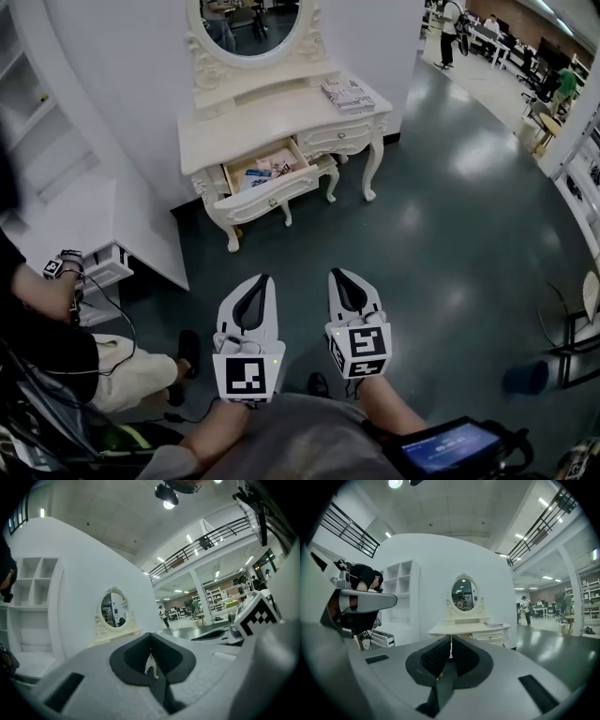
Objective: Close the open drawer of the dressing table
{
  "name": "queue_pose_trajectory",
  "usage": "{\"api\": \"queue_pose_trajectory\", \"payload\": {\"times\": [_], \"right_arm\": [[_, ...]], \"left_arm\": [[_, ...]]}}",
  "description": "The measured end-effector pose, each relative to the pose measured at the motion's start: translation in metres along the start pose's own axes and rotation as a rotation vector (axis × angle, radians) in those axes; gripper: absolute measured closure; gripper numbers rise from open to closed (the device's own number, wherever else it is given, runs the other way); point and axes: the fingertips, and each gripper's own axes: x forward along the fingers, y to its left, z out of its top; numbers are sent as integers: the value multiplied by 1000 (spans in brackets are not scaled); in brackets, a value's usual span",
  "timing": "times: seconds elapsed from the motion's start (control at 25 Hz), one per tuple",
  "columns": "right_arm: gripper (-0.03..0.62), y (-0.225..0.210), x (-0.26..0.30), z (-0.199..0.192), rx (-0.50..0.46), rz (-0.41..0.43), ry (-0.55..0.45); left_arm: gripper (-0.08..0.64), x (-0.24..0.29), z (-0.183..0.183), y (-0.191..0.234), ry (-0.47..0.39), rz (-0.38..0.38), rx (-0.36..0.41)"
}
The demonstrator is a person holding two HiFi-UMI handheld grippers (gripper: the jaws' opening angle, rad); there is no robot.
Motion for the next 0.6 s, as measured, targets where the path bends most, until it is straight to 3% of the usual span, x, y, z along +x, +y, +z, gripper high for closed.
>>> {"api": "queue_pose_trajectory", "payload": {"times": [0.6], "right_arm": [[577,-26,46,-6,-5,37,30]], "left_arm": [[545,50,-11,11,21,36,-32]]}}
